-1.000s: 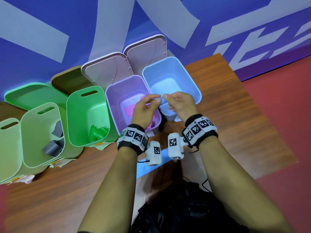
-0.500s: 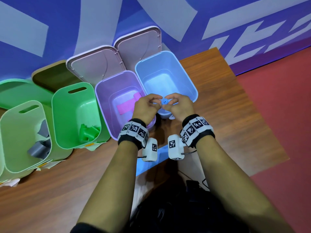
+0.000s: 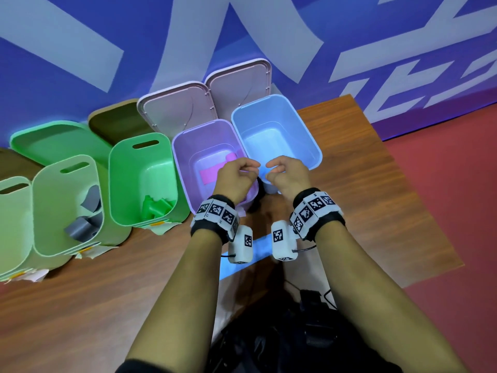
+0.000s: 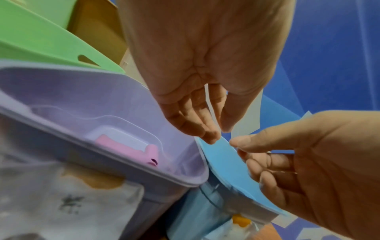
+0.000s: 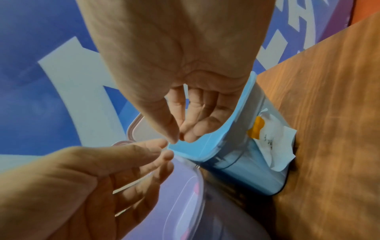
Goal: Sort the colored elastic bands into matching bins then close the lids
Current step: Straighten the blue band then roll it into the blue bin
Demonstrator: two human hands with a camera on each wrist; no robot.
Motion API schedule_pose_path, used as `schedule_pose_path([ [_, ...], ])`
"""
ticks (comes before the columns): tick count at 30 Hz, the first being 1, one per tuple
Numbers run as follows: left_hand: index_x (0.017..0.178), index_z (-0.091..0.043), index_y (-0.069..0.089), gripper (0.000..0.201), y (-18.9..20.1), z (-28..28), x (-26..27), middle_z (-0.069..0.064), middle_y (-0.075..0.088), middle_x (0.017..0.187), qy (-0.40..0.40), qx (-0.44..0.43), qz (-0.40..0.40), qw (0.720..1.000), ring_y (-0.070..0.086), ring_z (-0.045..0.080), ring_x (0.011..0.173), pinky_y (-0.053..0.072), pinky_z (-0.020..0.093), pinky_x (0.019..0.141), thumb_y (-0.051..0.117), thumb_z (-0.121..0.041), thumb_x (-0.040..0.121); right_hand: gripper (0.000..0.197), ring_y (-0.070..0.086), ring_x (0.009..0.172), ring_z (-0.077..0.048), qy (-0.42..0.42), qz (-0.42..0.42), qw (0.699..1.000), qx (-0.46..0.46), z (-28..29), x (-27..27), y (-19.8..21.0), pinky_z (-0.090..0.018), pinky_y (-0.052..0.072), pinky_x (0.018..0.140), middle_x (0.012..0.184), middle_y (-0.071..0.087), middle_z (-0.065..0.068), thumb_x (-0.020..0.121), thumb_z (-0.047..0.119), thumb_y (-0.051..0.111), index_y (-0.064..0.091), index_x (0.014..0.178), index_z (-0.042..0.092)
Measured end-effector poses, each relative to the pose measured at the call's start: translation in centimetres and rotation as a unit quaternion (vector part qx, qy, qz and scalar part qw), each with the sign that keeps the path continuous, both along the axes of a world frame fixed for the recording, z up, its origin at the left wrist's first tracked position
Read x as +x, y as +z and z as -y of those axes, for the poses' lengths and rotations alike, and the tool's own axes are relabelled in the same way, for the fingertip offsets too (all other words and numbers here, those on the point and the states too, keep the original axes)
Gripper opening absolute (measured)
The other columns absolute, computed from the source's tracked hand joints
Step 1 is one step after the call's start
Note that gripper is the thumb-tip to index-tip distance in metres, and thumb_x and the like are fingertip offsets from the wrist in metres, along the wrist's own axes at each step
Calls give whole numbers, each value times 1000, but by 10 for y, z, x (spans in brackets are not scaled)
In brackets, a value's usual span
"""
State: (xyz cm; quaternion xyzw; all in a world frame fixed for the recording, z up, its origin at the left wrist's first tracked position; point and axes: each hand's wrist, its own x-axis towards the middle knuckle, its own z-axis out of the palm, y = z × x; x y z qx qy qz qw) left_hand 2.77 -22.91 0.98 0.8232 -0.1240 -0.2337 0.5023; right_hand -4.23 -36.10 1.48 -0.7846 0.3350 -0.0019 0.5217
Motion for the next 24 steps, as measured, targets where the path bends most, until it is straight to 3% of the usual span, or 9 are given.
schedule_pose_path([
  [2, 99, -13, 72, 21, 7, -13, -3, 1, 71, 94, 8, 2, 16, 1000, 65, 11, 84, 52, 22, 88, 58, -1, 89, 20, 60, 87, -16, 24, 1, 1000, -15, -10, 0, 7, -24, 46, 77, 76, 62, 9, 83, 9, 66, 71, 96, 23],
  [4, 97, -13, 73, 18, 12, -29, -8, 1, 71, 91, 21, 10, 34, 999, 64, 11, 81, 52, 23, 85, 60, -3, 88, 20, 60, 88, -16, 58, 3, 998, -30, -25, 0, 15, -21, 43, 71, 79, 62, 8, 84, 10, 65, 73, 100, 19],
  [10, 88, -19, 72, 20, 2, -99, -30, -3, 69, 81, 91, 44, 41, 994, 63, 13, 73, 53, 27, 82, 63, -2, 84, 22, 63, 97, -16, 165, 5, 985, -41, -87, -1, 18, -23, 46, 86, 88, 63, 8, 85, 6, 59, 73, 99, 17],
  [14, 88, -21, 71, 20, -7, -147, -52, -4, 69, 77, 129, 78, 17, 988, 59, 0, 63, 48, 21, 72, 62, -4, 85, 17, 67, 92, -19, 226, -3, 974, -19, -131, -6, 9, -31, 53, 87, 82, 68, 5, 82, 10, 65, 73, 90, 22],
  [17, 86, -26, 71, 19, -15, -180, -70, -2, 73, 83, 155, 116, 11, 981, 67, 14, 79, 52, 25, 79, 64, -9, 83, 16, 69, 82, -20, 269, -5, 963, -10, -163, -10, -1, -35, 56, 83, 65, 65, 11, 78, 12, 69, 68, 73, 28],
  [21, 93, -16, 73, 16, -25, -215, -90, 3, 75, 93, 168, 161, -11, 973, 68, 20, 89, 53, 29, 85, 61, -7, 86, 22, 68, 79, -22, 323, -31, 946, 2, -199, -18, -25, -36, 57, 79, 65, 63, 9, 79, 9, 67, 63, 69, 28],
  [24, 92, -18, 73, 19, -39, -235, -102, 3, 75, 95, 173, 171, -36, 969, 68, 19, 90, 54, 29, 84, 59, -5, 85, 17, 66, 74, -15, 335, -63, 940, 7, -217, -27, -46, -24, 53, 70, 71, 66, 6, 80, 8, 67, 68, 76, 24],
])
